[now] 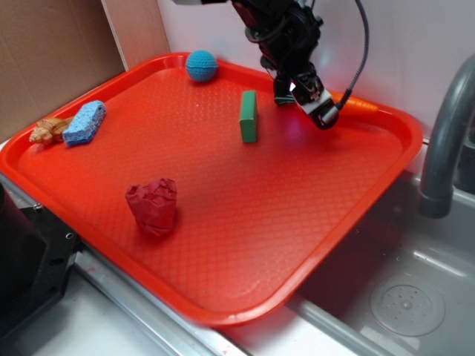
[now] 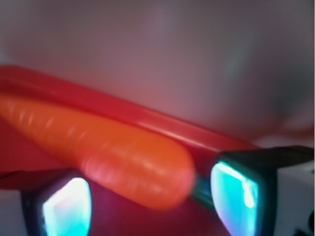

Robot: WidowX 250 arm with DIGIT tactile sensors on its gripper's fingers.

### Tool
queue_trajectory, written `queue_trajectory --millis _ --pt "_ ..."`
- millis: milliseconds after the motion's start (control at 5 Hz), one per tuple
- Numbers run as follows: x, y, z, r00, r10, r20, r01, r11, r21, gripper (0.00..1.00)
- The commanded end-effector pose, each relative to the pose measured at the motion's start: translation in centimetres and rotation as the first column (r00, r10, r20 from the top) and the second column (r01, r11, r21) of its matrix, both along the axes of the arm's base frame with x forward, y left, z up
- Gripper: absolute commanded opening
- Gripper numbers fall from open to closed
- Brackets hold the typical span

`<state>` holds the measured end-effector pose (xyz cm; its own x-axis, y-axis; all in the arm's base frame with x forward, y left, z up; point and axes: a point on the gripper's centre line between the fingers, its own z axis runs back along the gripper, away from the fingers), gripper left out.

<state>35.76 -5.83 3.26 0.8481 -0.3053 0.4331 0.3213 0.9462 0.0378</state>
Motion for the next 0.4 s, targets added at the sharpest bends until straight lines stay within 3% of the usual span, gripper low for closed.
queue_trajectory --millis 0,200 --pt "-0.1 0.0 1.3 0.998 0.026 -0.062 -0.030 0.998 -0.053 1.00" --pt "-1.7 -0.6 1.7 0.998 0.058 -0.039 -0.060 0.997 -0.046 0.00"
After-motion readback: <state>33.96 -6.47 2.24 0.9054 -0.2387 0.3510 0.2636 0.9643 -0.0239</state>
